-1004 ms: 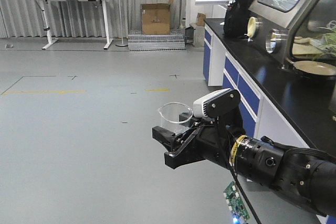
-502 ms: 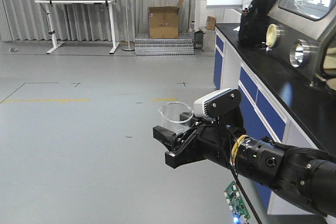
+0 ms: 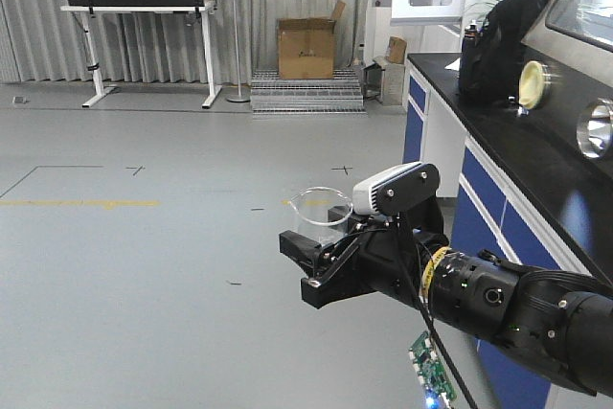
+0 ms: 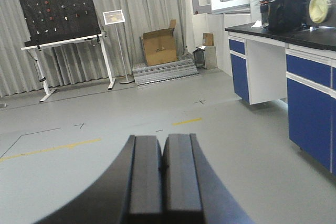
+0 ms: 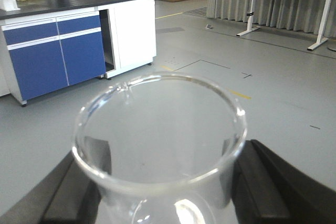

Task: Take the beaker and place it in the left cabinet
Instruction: 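Drive the base to the white cabinet holding the beaker up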

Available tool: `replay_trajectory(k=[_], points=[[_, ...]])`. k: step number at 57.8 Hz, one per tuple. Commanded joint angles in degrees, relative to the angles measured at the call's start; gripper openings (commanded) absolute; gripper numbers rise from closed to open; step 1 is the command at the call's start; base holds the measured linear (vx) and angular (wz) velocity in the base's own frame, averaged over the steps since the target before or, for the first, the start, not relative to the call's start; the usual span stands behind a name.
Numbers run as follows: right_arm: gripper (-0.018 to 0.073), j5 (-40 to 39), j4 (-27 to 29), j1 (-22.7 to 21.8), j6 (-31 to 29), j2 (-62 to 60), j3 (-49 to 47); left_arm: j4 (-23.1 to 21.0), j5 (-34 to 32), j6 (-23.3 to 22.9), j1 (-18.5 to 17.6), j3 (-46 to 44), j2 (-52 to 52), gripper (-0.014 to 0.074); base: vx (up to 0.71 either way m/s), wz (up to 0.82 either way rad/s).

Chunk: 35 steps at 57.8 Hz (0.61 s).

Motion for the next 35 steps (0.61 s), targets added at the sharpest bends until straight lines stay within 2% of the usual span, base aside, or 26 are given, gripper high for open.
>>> replay_trajectory(k=[1,35], points=[[-0.0009,-3.6,1.4,-0.2,0.1,-2.8,-1.6,-0.2,-4.8,-0.2,0.0,0.9,-1.0,0.0001,0.47,0.00],[-0.0009,-3.5,1.4,-0.2,0.1,-2.8,-1.6,-0.2,-4.8,-0.2,0.0,0.9,-1.0,0.0001,0.50,0.01]])
